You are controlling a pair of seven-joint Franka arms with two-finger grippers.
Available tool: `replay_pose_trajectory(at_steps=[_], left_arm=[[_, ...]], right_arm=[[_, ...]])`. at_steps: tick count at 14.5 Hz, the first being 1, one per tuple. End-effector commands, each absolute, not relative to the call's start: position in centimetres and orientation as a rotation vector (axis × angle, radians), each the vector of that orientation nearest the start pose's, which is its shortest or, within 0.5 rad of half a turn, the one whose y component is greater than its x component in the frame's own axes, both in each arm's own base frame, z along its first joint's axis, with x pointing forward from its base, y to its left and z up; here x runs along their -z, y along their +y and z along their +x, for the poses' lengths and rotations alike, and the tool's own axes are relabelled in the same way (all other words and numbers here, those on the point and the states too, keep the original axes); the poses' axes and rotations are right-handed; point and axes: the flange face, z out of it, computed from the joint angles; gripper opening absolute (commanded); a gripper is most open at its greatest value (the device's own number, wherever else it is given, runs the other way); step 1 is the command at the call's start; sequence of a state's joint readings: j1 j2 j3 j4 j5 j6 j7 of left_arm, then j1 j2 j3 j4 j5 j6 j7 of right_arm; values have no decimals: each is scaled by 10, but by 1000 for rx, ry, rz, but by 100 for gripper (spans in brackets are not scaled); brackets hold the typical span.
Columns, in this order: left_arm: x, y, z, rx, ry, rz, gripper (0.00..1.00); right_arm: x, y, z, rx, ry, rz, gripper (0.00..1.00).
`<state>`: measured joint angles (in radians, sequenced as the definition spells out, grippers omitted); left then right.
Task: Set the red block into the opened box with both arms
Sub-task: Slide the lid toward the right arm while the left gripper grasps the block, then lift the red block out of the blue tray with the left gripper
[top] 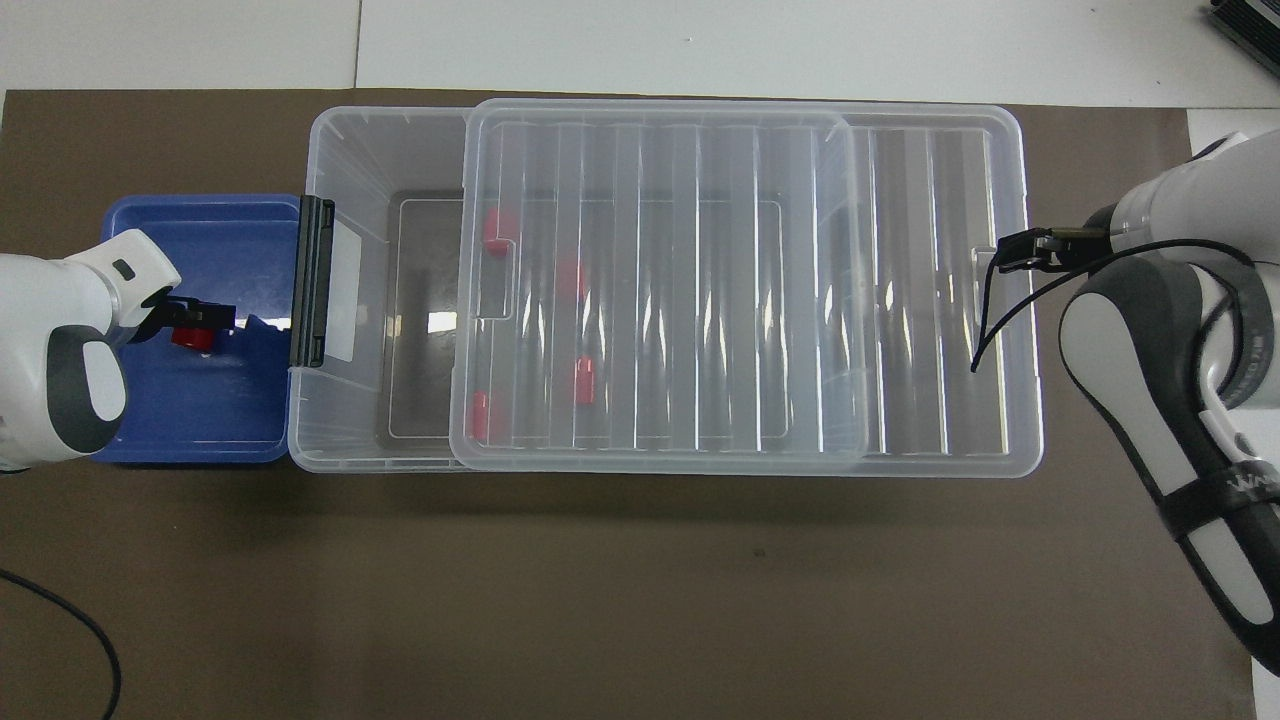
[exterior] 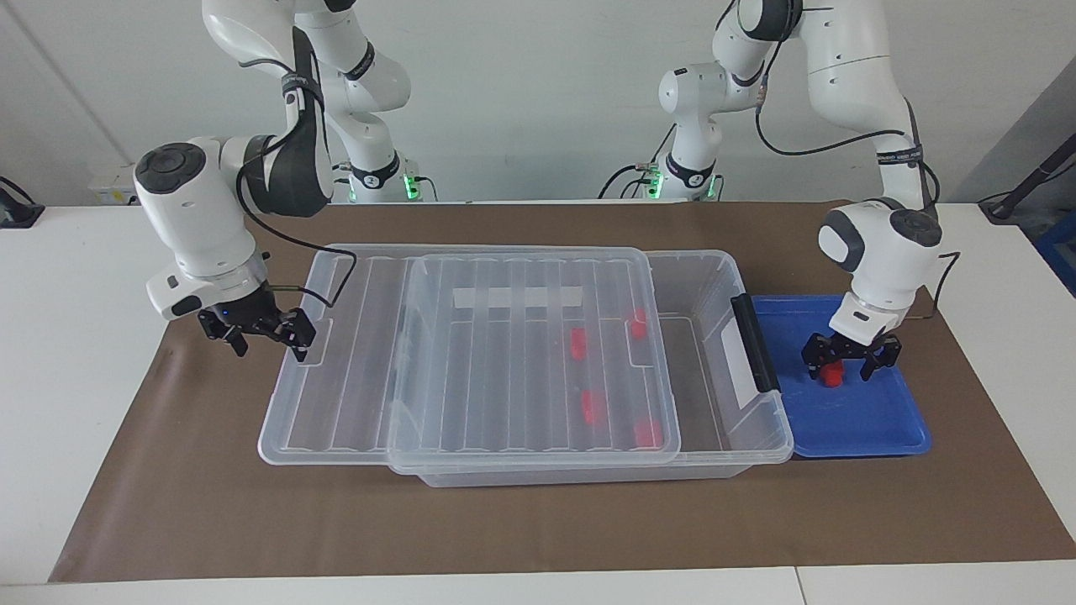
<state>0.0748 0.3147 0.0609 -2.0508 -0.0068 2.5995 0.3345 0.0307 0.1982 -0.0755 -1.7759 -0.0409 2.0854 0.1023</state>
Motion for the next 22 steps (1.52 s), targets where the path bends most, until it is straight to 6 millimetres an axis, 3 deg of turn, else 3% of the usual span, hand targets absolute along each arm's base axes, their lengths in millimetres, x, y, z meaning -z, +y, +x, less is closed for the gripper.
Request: replay_pose_trajectory(at_steps=[1, 3, 5, 8, 10, 13, 15, 19, 22], left_arm=[[-307, 84, 605, 360, 326, -3034, 100], [-306, 83, 605, 358, 322, -3036, 96], [-306, 84, 605, 358, 324, -3035, 76], [-306, 84, 605, 355, 335, -3034, 25], [-307, 83, 605, 355, 345, -3032, 0], [-316, 78, 612, 350, 306, -3051, 0], [-341, 72, 626, 300, 252, -3079, 0], [-407, 60, 643, 174, 121, -3150, 0], [-480, 44, 649, 128, -104, -3245, 0]], right_arm=[[-463, -43, 621, 155, 176, -3223, 100], [-464, -48, 619, 148, 157, -3227, 100], [-465, -54, 617, 133, 170, -3227, 100], [-468, -62, 614, 117, 191, -3228, 100], [-468, -66, 613, 111, 188, -3231, 100], [-471, -70, 612, 115, 190, -3237, 100], [-471, -77, 610, 109, 207, -3236, 100], [-473, -76, 610, 109, 203, -3236, 100], [-479, -69, 610, 115, 188, -3234, 100]])
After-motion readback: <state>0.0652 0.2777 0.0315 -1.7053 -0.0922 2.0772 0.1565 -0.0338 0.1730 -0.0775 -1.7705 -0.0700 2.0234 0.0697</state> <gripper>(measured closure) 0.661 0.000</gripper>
